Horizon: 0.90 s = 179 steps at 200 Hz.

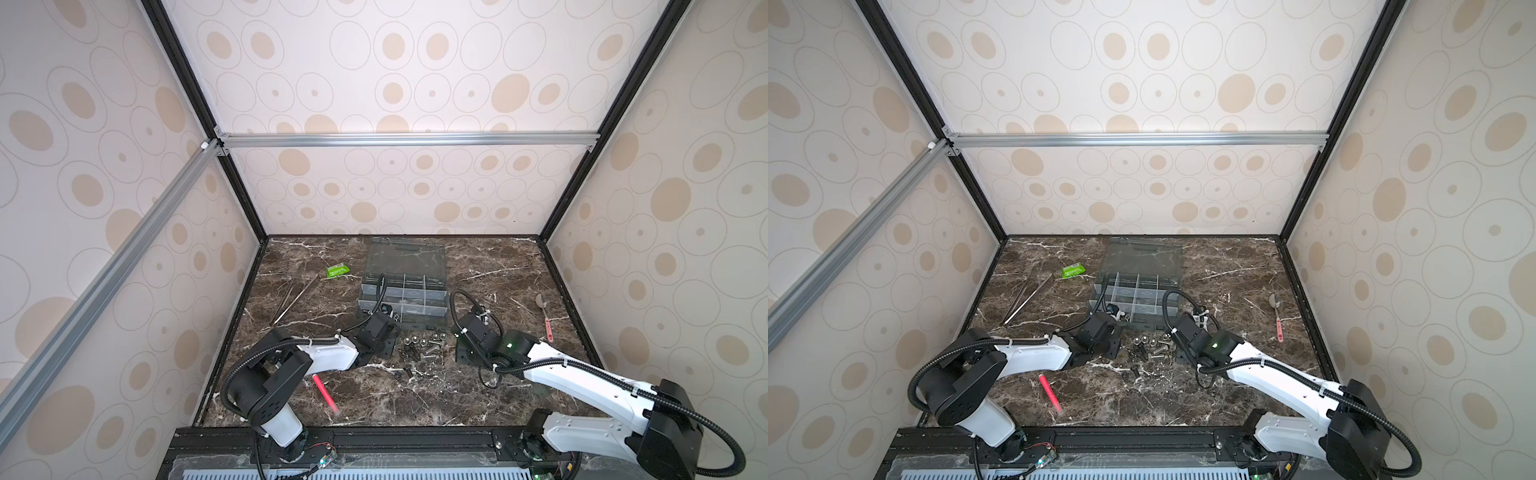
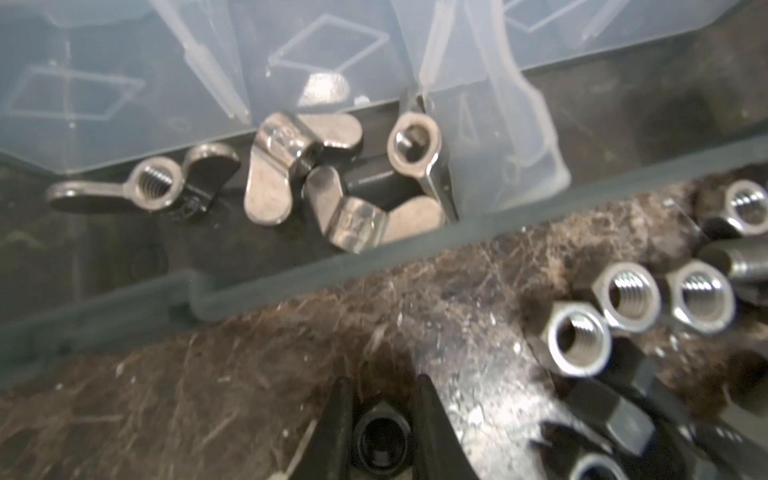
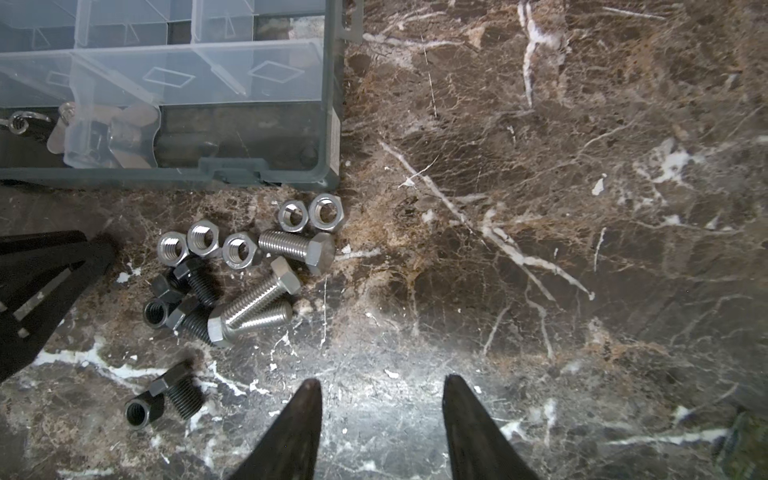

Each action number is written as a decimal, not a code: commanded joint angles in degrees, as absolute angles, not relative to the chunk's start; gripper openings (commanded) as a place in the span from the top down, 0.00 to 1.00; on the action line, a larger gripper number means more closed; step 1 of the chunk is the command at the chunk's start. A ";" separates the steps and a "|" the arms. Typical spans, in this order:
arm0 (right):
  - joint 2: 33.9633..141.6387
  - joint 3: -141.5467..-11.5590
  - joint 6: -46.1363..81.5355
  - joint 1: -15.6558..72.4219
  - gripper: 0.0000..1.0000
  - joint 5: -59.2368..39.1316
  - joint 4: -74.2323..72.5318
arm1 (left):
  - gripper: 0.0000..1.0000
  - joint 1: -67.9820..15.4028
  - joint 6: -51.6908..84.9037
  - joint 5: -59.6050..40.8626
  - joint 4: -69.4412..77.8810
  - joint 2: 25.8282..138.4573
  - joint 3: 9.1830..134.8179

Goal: Sort the screws and nuts into containers
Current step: 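Close the left gripper on the black hex nut and lift it, then carry the black nut with the left gripper into an organizer compartment and release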

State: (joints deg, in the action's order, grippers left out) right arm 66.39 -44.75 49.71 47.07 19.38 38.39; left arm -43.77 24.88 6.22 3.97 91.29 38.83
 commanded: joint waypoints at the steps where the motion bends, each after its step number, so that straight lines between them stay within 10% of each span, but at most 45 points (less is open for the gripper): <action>1: 64.97 -44.10 50.79 46.67 0.49 21.16 40.08 | 0.82 -44.14 26.57 4.52 1.78 87.57 39.62; 179: 62.28 -44.29 50.72 46.62 0.49 23.08 42.21 | 0.77 -44.16 24.85 -1.93 0.30 104.29 66.95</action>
State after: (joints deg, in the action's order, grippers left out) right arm 62.85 -44.64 49.98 47.07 21.52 40.03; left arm -43.79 25.52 -1.34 0.95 103.37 63.81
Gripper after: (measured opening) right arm 0.507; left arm 0.229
